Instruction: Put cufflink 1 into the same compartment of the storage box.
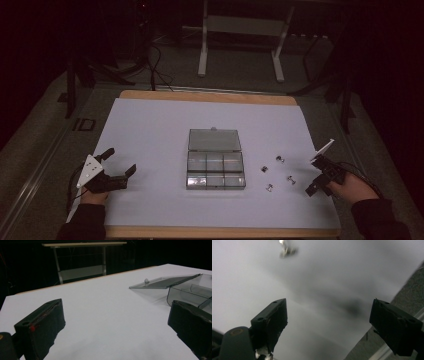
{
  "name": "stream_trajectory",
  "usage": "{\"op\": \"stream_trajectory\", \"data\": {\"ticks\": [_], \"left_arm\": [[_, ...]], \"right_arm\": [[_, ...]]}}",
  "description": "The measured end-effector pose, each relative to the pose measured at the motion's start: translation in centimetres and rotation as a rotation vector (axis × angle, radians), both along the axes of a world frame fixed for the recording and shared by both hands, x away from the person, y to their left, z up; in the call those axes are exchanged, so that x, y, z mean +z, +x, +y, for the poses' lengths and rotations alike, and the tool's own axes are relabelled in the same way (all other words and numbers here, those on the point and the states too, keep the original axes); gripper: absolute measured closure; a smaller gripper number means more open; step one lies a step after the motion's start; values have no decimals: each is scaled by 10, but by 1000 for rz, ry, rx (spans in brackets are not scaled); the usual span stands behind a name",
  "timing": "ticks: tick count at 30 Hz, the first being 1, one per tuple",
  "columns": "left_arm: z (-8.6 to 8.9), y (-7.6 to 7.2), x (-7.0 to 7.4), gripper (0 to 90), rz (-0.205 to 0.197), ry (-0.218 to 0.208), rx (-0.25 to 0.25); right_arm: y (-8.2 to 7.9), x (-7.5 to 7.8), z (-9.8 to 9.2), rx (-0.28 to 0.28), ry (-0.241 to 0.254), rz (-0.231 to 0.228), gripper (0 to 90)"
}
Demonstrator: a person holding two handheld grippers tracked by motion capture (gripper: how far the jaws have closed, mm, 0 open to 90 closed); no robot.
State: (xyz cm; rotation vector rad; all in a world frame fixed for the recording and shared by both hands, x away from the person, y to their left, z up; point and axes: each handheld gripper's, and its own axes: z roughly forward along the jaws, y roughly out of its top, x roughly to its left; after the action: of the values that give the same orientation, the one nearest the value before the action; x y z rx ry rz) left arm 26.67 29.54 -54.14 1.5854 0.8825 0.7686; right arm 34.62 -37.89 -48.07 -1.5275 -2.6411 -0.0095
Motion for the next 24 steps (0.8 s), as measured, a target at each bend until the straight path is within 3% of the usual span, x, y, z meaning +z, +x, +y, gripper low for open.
{"op": "stream_trajectory", "data": {"ticks": [2, 3, 8, 9, 11, 18, 24], "left_arm": [[0, 0, 0, 16, 0, 0, 0], [0, 0, 0, 17, 0, 0, 0], [0, 0, 0, 16, -1, 1, 0], [0, 0, 0, 16, -1, 0, 0], [0, 0, 0, 17, -1, 0, 0], [0, 0, 0, 17, -1, 0, 0], [0, 0, 0, 16, -1, 0, 0]], "right_arm": [[-1, -1, 1, 14, 6, 19, 150], [-3, -3, 2, 41, 7, 55, 150], [-10, -10, 7, 133, -16, 133, 153], [-10, -10, 7, 133, -16, 133, 153], [-16, -12, 11, 203, -5, 158, 152], [-31, -7, 23, 438, 31, 131, 150], [-39, -3, 35, 546, 73, 126, 151]]}}
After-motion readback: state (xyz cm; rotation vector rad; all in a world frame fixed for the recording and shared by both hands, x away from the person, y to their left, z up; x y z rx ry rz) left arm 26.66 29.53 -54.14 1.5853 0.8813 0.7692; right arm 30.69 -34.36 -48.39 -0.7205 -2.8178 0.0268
